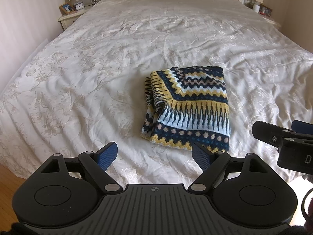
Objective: Fold small clothes
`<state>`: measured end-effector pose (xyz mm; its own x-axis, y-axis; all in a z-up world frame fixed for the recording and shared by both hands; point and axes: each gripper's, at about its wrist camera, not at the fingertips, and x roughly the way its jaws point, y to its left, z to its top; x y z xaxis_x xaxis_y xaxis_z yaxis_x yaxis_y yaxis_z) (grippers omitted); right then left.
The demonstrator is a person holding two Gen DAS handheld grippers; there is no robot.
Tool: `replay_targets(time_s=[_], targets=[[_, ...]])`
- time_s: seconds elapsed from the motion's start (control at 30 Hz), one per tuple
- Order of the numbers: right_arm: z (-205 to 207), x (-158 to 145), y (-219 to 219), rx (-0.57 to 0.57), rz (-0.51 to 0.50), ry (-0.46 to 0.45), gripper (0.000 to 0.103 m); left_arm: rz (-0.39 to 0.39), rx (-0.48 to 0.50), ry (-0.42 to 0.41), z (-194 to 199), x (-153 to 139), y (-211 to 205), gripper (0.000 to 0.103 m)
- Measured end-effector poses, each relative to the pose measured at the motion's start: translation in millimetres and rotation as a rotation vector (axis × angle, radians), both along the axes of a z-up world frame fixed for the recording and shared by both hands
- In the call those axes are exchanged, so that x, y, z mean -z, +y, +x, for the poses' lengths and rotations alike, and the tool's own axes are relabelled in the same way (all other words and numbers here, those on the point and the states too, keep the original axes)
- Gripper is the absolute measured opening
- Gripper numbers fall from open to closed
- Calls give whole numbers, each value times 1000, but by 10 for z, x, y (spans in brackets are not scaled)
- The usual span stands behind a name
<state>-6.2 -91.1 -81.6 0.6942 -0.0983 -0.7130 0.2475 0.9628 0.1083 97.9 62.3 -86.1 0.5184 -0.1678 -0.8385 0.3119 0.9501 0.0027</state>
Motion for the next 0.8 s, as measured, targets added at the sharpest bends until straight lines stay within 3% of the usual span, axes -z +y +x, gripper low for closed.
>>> replay_targets(time_s=[0.8], targets=[[49, 17, 49, 1, 12, 9, 102, -7, 7, 3, 64, 40, 47, 83]])
